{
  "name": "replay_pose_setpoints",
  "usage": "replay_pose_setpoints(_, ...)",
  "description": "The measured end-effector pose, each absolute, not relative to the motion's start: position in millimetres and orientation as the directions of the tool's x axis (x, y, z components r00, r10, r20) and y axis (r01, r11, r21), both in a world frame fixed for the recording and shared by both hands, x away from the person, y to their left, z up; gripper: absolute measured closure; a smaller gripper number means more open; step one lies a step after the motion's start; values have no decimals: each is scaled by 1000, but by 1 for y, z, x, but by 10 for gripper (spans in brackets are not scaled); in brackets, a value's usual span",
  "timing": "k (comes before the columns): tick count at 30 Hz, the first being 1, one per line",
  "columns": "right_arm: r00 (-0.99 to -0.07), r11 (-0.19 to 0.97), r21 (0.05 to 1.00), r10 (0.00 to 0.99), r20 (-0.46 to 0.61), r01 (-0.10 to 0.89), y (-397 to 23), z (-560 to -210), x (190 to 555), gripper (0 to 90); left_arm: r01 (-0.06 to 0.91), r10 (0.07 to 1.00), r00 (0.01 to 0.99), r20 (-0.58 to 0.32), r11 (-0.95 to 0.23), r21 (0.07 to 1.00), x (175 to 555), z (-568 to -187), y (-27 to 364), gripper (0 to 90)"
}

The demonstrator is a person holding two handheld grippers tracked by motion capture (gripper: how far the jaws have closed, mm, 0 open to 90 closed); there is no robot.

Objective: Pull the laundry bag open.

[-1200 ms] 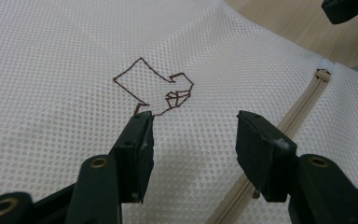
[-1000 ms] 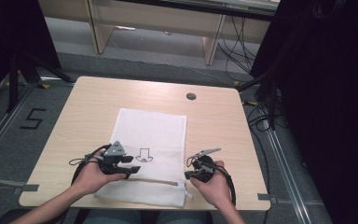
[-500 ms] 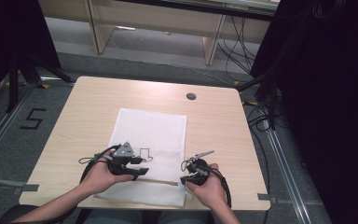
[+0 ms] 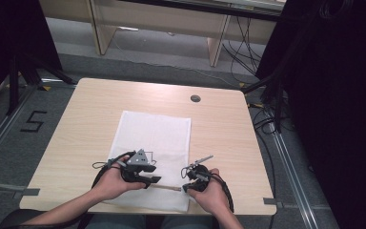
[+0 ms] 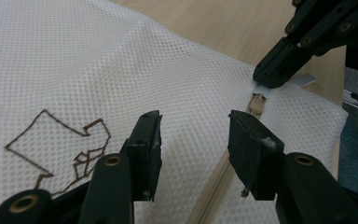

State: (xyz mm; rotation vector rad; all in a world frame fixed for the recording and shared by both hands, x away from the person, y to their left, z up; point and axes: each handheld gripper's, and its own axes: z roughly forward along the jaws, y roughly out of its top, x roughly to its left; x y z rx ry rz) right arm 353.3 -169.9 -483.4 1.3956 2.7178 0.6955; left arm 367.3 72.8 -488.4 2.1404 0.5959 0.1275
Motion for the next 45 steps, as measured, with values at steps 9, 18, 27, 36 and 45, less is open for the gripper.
replay_pose_setpoints(9, -589, 503, 365, 788, 180, 784, -167, -483, 352, 900, 341, 403, 906, -128, -518, 784, 369, -491, 57, 611)
replay_pose_setpoints(18, -618, 521, 388, 765, 182, 760, -169, -484, 355, 900, 365, 390, 906, -163, -528, 766, 367, -497, 47, 635)
replay_pose_setpoints(27, -593, 506, 366, 785, 179, 781, -167, -483, 353, 900, 355, 373, 914, -158, -546, 759, 366, -500, 36, 643)
replay_pose_setpoints(36, -616, 522, 384, 767, 178, 761, -169, -485, 355, 900, 346, 357, 921, -158, -558, 754, 365, -502, 30, 661)
replay_pose_setpoints(45, -583, 494, 363, 789, 194, 790, -168, -483, 353, 900, 346, 343, 924, -167, -569, 746, 364, -508, 27, 667)
